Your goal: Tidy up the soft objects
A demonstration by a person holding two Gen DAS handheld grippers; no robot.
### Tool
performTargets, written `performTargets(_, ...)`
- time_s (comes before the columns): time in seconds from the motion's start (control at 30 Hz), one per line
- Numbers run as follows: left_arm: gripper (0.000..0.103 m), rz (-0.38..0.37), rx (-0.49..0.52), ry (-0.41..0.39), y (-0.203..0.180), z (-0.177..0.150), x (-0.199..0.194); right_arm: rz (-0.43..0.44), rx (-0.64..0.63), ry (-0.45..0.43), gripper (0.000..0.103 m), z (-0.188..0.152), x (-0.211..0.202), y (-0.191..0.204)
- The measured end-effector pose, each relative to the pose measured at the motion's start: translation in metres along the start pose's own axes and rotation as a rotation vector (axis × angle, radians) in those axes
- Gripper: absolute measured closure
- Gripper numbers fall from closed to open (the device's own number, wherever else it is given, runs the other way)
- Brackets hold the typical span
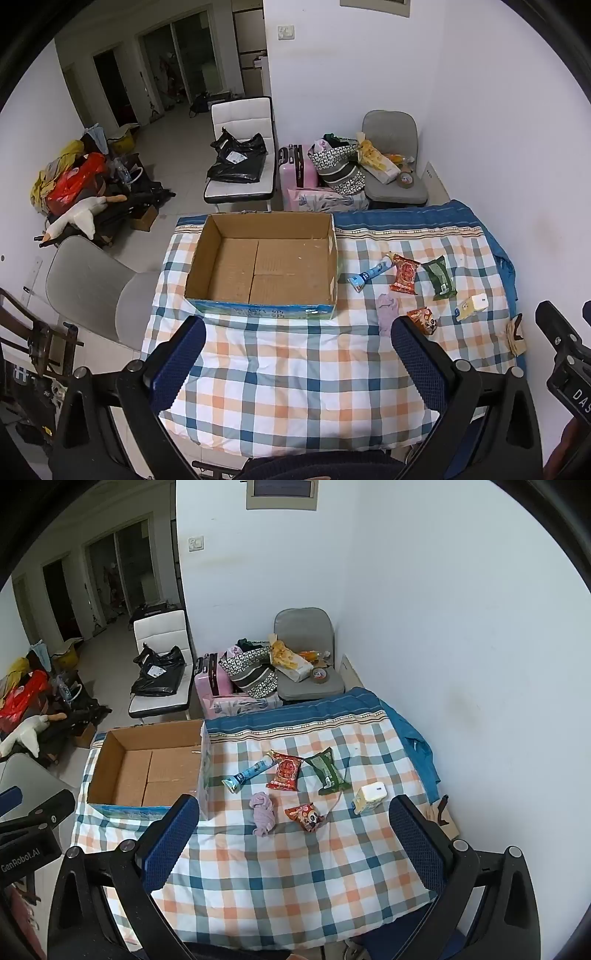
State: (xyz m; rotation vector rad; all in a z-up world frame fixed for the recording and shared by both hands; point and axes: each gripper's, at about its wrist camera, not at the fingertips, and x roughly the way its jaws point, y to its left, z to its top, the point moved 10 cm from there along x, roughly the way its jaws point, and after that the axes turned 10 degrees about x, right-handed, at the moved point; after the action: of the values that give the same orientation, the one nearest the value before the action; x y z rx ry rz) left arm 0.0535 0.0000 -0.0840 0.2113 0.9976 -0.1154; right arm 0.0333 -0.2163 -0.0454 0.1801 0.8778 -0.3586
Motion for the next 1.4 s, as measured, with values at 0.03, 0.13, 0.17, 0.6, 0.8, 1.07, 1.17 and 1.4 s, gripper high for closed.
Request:
performTargets(0.03, 0.000, 0.001, 0.000, 0.002, 0.0001, -0.0001, 0.0000, 0.008, 0.009, -0.006, 0.000, 0.0006, -0.0004, 0.0003)
performTargets(0.13, 0.000, 0.002, -0.001, 0.003, -0.0005, 0.0002, 0.0002, 0.002, 0.005, -0.006, 0.000, 0.0009, -0.0005, 0.0003)
performTargets(0.17, 0.000, 0.002, -0.002, 0.004, -0.0008, 0.0004, 0.0004, 0.003, 0.005, -0.008, 0.000, 0.0011, -0.0006, 0.0004)
performTargets(0.6, 0.000, -0.014, -0.004, 0.007, -0.0022, -0.0005, 0.0011, -0.003, -0.001, -0.001, 0.000, -0.0002, -0.0004, -0.0004)
performTargets(0.8, 0.000, -0.019, -0.004, 0.015, -0.0044, -0.0021, -0.0006, -0.004, 0.001, -0.004, 0.000, 0.0001, -0.0006, -0.0009)
performTargets(1.07, 0.000, -0.020, -0.005, 0.012, -0.0039, -0.0030, -0.0005, -0.004, 0.001, -0.005, 0.000, 0.0002, -0.0009, -0.0007)
performTargets(1.17, 0.000, -0.020, -0.003, 0.010, -0.0044, -0.0032, -0.0005, -0.002, 0.001, -0.005, 0.000, 0.0003, -0.0012, -0.0003)
performTargets(1.4, 0.000, -0.021, -0.007, 0.009, -0.0036, -0.0033, -0.0005, 0.000, 0.000, -0.005, 0.000, 0.0007, -0.0018, 0.0002)
